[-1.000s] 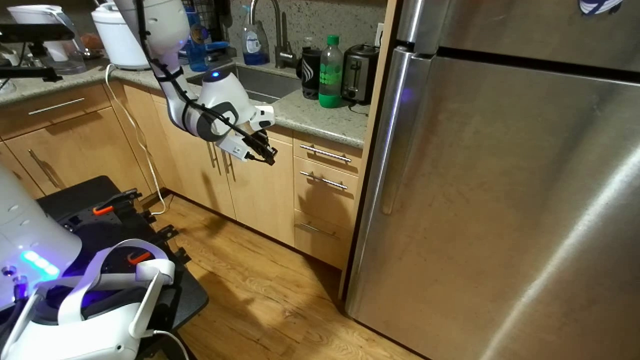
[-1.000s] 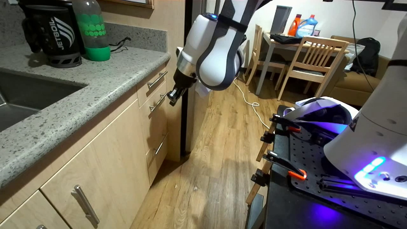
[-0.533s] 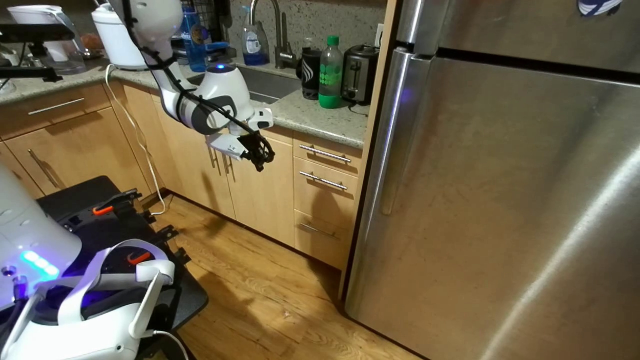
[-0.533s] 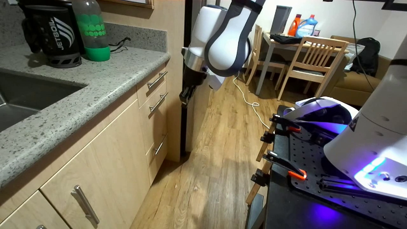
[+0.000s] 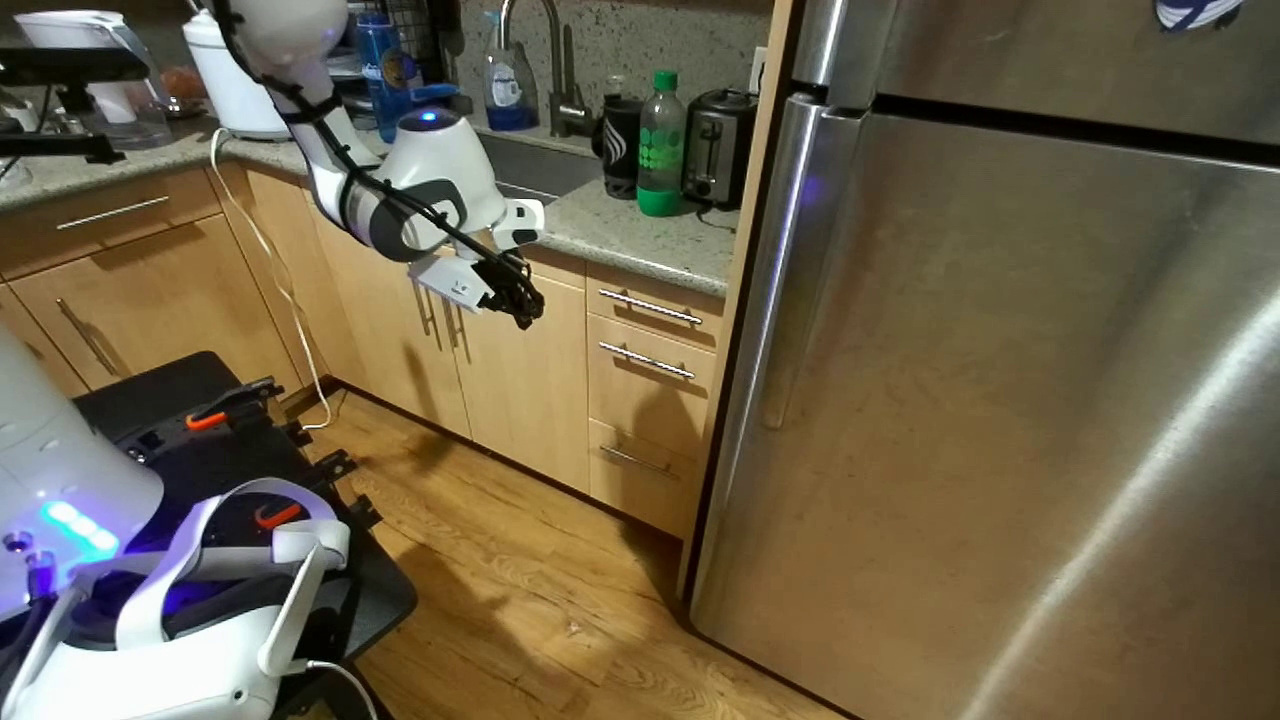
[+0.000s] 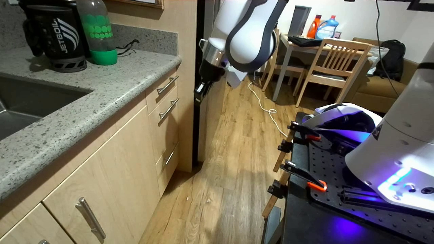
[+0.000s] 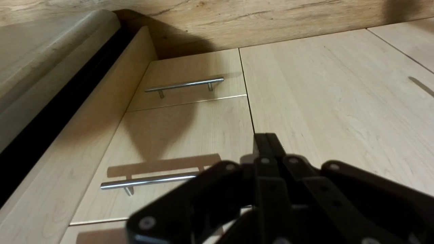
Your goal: Close the second drawer
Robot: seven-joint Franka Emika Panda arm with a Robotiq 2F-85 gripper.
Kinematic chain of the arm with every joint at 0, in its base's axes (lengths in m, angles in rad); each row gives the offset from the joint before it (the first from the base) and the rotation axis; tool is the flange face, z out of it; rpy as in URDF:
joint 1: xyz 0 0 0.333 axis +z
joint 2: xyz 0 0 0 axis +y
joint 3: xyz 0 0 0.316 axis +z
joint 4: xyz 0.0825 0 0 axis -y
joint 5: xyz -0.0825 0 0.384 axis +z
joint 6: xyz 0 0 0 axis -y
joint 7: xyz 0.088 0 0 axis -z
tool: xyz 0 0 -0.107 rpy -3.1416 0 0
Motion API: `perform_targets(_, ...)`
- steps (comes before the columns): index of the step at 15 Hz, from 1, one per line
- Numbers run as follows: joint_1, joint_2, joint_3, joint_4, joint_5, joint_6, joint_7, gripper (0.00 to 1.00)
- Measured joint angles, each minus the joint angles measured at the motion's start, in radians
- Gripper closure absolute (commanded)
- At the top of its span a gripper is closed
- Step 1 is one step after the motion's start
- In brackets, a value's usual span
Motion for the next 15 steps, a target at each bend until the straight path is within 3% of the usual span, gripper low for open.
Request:
perform_targets(7, -0.001, 0.000, 0.015, -0.015, -0.003, 0.027, -0.005, 1.00)
perform_targets(11, -0.011, -0.050, 0.028, -0.138, -0.053, 0.153, -0.022, 1.00)
perform_targets(15, -0.082, -0.151, 0.034, -0.304, -0.181, 0.221, -0.022, 1.00)
